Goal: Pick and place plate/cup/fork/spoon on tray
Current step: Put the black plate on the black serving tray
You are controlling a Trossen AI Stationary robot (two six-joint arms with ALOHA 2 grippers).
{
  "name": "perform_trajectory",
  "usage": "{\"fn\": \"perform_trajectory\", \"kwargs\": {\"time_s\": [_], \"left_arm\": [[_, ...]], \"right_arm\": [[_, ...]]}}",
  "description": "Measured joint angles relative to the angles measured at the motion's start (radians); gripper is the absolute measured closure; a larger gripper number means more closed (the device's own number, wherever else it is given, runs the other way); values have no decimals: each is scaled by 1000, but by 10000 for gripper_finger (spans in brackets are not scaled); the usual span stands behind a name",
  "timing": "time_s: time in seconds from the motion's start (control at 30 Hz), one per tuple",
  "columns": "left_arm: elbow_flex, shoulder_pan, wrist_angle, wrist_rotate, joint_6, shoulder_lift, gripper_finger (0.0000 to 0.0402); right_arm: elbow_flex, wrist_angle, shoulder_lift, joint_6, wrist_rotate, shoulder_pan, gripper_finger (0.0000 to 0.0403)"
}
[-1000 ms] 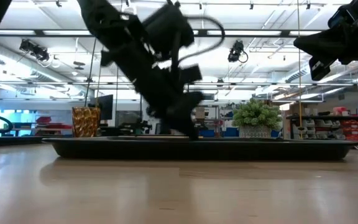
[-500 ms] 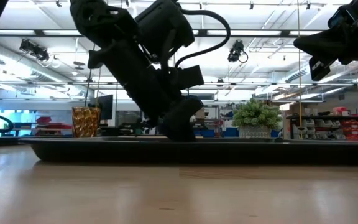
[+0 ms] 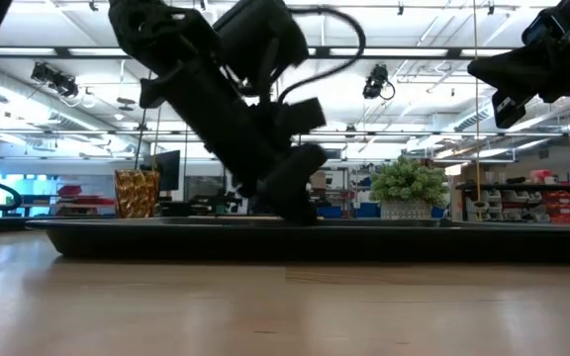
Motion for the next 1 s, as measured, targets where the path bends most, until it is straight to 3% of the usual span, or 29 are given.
{"fn": "perform_trajectory", "kwargs": {"time_s": [0.3, 0.53, 1.0], "left_arm": [[2, -55, 166, -66, 121, -72, 392], [3, -76, 430, -2, 249, -97, 392], [3, -69, 324, -34, 408, -97, 392]], "right_arm": [[0, 3, 0, 0, 0, 0, 394], [0, 6, 0, 0, 0, 0, 394], [0, 7, 0, 0, 0, 0, 394]]}}
